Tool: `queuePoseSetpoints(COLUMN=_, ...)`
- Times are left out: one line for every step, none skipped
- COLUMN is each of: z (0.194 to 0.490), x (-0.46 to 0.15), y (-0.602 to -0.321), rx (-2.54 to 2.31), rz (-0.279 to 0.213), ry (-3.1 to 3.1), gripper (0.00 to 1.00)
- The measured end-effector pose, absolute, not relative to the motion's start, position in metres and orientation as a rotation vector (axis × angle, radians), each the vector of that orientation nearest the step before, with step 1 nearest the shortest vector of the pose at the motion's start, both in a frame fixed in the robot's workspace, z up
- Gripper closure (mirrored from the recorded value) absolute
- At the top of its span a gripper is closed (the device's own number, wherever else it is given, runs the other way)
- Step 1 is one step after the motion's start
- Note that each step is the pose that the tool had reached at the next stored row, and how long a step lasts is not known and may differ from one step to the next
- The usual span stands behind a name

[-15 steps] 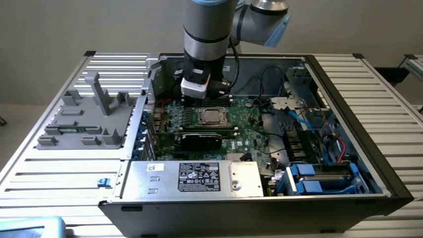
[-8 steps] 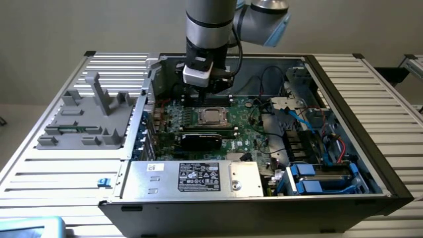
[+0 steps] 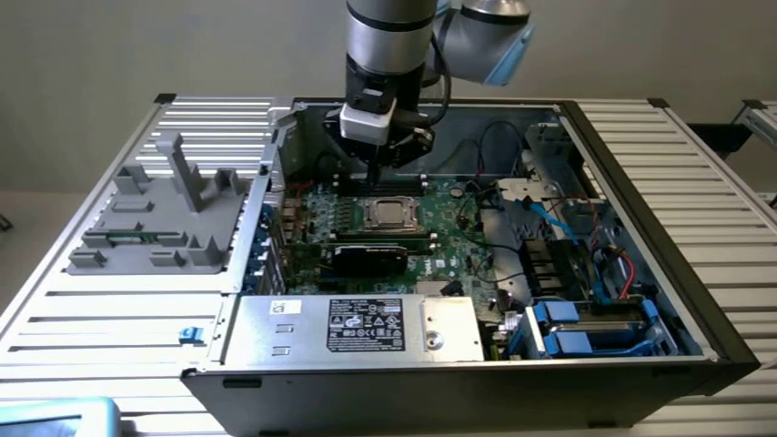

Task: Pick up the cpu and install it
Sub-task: 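Install the second cpu locking lever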

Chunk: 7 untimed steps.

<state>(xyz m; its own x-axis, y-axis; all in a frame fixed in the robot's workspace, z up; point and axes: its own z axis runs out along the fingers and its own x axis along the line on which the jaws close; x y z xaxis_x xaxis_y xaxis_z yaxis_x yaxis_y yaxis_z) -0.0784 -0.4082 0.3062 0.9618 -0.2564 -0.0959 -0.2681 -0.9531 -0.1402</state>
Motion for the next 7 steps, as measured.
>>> queuePoseSetpoints(z=0.3062, x=-0.0784, y=-0.4082, rx=-2.96, rz=0.115, ry=0.398, gripper=0.89)
queuePoseSetpoints(z=0.3063, x=-0.0784, y=-0.4082, rx=-2.96, rz=0.115, ry=0.398, gripper=0.89)
queuePoseSetpoints(z=0.3062, x=-0.0784, y=-0.4082, rx=-2.96, rz=0.115, ry=0.398, gripper=0.89)
queuePoseSetpoints(z=0.3062, x=-0.0784, y=-0.4082, rx=-2.96, rz=0.115, ry=0.398, gripper=0.89)
queuePoseSetpoints(z=0.3062, x=-0.0784, y=-0.4082, rx=-2.96, rz=0.115, ry=0.398, gripper=0.89)
queuePoseSetpoints(z=0.3062, x=-0.0784, y=-0.4082, rx=-2.96, rz=0.115, ry=0.398, gripper=0.89)
queuePoseSetpoints(z=0.3062, x=-0.0784, y=-0.4082, rx=-2.96, rz=0.115, ry=0.398, gripper=0.89)
